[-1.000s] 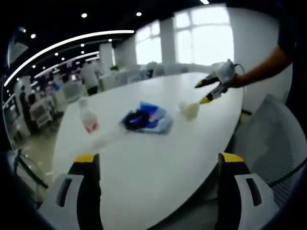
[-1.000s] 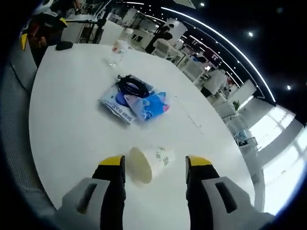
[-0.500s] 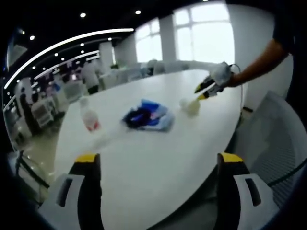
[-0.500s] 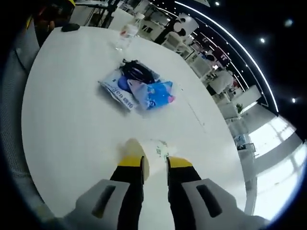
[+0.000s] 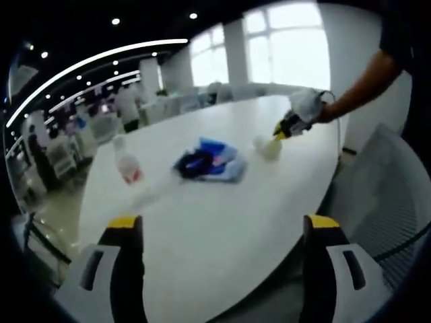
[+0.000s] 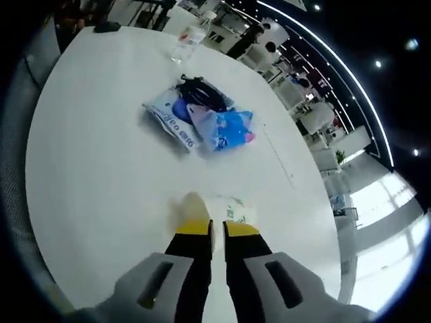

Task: Arrange the tabletop items into an orderly group along one side of the table until the central work area is clear of visible clutter.

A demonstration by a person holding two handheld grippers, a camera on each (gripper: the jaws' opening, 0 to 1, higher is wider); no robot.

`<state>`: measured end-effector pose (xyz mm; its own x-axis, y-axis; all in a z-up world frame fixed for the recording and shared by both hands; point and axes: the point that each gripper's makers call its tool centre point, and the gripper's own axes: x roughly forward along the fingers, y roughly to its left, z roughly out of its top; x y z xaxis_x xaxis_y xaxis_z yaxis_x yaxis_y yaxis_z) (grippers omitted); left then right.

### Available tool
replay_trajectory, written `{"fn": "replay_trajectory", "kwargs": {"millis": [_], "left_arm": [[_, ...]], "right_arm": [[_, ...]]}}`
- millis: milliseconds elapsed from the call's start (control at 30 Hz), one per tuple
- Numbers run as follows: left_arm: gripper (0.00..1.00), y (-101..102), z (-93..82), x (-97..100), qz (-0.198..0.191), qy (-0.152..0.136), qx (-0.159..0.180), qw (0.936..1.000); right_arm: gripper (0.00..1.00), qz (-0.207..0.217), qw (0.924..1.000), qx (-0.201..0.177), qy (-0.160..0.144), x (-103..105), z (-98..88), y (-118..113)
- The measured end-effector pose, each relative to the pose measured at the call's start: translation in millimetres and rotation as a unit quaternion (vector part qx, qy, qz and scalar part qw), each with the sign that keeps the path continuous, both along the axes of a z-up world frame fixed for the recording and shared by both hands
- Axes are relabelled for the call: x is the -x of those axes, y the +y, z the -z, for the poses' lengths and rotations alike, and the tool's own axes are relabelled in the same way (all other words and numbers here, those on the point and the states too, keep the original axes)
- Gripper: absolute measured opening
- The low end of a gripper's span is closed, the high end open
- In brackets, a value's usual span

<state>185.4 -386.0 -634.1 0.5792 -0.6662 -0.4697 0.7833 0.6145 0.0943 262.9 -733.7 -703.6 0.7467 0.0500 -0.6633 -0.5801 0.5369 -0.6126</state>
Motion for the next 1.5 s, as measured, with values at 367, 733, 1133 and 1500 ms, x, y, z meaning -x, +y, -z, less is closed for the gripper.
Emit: {"fn": "replay_trajectory", "kwargs": {"millis": [367,733,1133,1500], "left_arm": [[0.95,0.1,1.3,0.3,0.0,0.002,-0.005,1.0],[0.94,-0.3,4.3,1.7,0.005,0.005,-0.013,0.9999],[0.94,-2.3,3.6,3.0,0.012,0.001,-0.012,0.9999],[0.96,-2.5,-3.2,1.0,0.007,-0.007,0.009,0.9999]], "right_arm": [[0.09,-0.005,0.9992,0.037,-0.009,-2.8,2.2,-6.1],[0.02,0.017,0.9992,0.032,-0.014,-8.7,-0.3,-13.8],[0.01,0.121,0.9871,-0.09,-0.053,-12.0,-31.0,-26.7],[0.0,0.195,0.9547,-0.22,-0.045,-11.4,-52.9,-13.2]]}}
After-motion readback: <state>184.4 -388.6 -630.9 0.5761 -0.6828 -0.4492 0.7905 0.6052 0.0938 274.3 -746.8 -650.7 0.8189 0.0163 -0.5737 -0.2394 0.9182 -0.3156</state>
